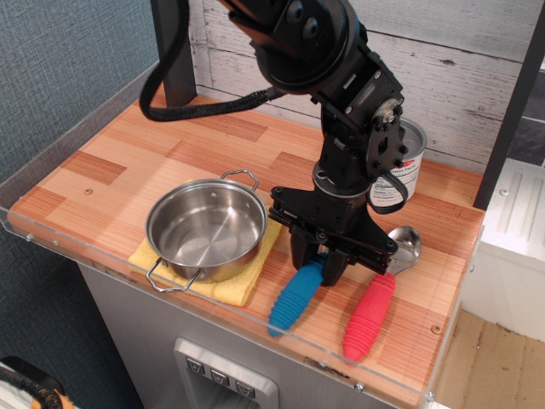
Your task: Move the fork to the left side of the silver vessel
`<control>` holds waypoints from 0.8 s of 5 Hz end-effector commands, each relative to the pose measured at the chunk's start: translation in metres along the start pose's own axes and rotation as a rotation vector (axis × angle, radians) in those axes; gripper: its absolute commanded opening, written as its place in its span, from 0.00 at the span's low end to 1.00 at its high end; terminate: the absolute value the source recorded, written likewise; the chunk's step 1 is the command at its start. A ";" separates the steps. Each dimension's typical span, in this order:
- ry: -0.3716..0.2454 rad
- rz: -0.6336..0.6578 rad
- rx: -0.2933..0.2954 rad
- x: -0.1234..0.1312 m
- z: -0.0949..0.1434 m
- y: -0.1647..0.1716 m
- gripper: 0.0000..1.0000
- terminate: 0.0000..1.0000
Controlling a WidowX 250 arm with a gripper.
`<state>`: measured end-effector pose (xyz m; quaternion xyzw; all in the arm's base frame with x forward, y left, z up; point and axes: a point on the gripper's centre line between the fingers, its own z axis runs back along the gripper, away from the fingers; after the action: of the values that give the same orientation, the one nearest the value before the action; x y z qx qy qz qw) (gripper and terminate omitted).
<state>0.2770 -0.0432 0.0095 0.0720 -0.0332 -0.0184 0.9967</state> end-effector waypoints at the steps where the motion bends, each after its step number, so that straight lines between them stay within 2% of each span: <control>1: -0.108 0.038 -0.004 0.002 0.045 0.008 0.00 0.00; 2: -0.136 0.084 -0.020 0.000 0.063 0.018 0.00 0.00; 3: -0.103 0.107 -0.014 -0.007 0.069 0.030 0.00 0.00; 4: -0.054 0.089 -0.017 -0.010 0.064 0.051 0.00 0.00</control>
<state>0.2596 0.0005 0.0682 0.0624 -0.0372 0.0242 0.9971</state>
